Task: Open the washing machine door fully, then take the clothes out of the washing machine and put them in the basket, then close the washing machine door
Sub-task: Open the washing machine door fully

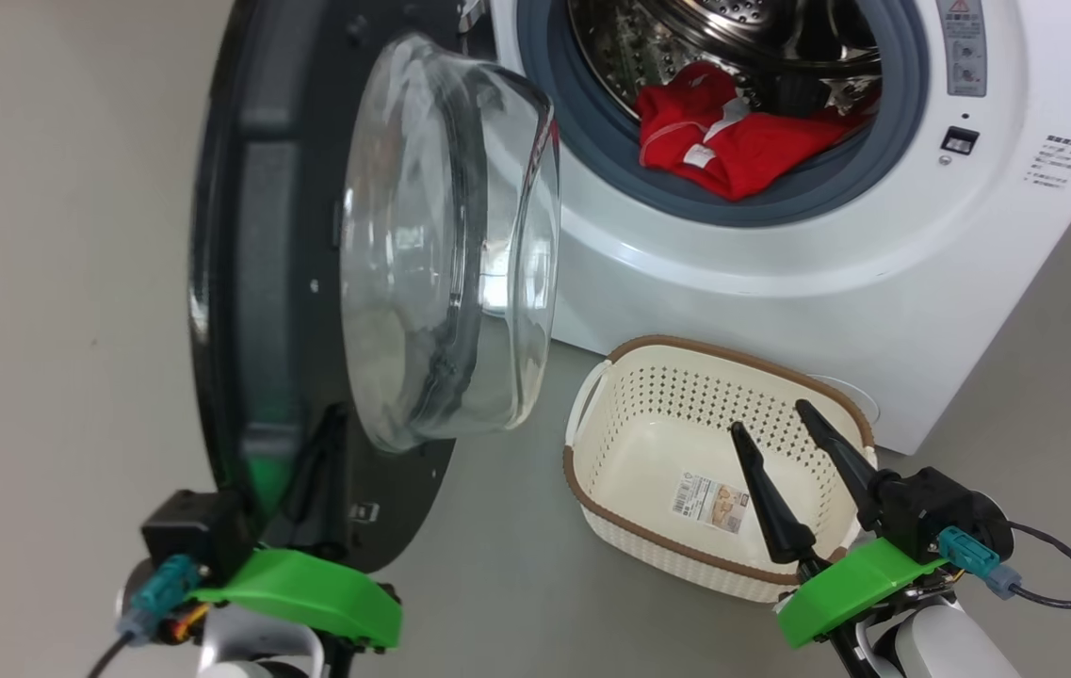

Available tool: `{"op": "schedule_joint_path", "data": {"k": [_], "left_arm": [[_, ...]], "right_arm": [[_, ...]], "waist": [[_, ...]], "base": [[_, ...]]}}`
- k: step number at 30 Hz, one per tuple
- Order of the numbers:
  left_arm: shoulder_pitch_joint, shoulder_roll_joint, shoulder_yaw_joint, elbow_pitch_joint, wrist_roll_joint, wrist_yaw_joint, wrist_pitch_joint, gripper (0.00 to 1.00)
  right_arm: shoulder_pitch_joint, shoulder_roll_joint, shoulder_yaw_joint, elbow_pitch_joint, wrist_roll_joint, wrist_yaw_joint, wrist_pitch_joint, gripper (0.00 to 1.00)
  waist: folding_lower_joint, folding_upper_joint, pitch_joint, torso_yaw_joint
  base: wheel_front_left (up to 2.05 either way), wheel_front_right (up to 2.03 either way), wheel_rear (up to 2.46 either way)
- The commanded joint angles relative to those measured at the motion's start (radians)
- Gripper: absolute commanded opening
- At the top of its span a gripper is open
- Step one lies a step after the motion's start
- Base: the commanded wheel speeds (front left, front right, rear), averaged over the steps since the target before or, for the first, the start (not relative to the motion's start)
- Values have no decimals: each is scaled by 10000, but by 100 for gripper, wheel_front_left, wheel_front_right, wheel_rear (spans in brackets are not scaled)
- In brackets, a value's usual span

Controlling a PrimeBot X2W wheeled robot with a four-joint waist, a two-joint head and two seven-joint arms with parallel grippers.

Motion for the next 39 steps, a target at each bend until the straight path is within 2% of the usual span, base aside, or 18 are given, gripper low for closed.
{"op": "schedule_joint_path", "data": {"k": [1, 6, 15, 19, 39], "left_arm": [[-98, 360, 678, -270, -6, 232, -108, 0], [-126, 485, 991, -181, -44, 440, -192, 0], [-135, 660, 1869, 9, -137, 1138, -543, 0], [-232, 745, 2213, 153, -237, 1316, -677, 0], [-1727, 1382, 3337, 2100, -800, 890, -1706, 0]], "right_arm": [[-340, 39, 218, -215, -44, 63, -65, 100], [-385, 14, 286, -208, -62, 63, -65, 100], [-478, -221, 398, -162, -105, 63, -65, 100], [-512, -322, 418, -148, -132, 63, -65, 100], [-877, -797, 579, -134, -206, 63, -65, 100]], "waist": [[0, 0, 98, 104], [0, 0, 190, 127], [0, 0, 386, -86], [0, 0, 481, -162], [0, 0, 1176, -291]], "base": [[0, 0, 0], [0, 0, 0], [0, 0, 0], [0, 0, 0], [0, 0, 0]]}}
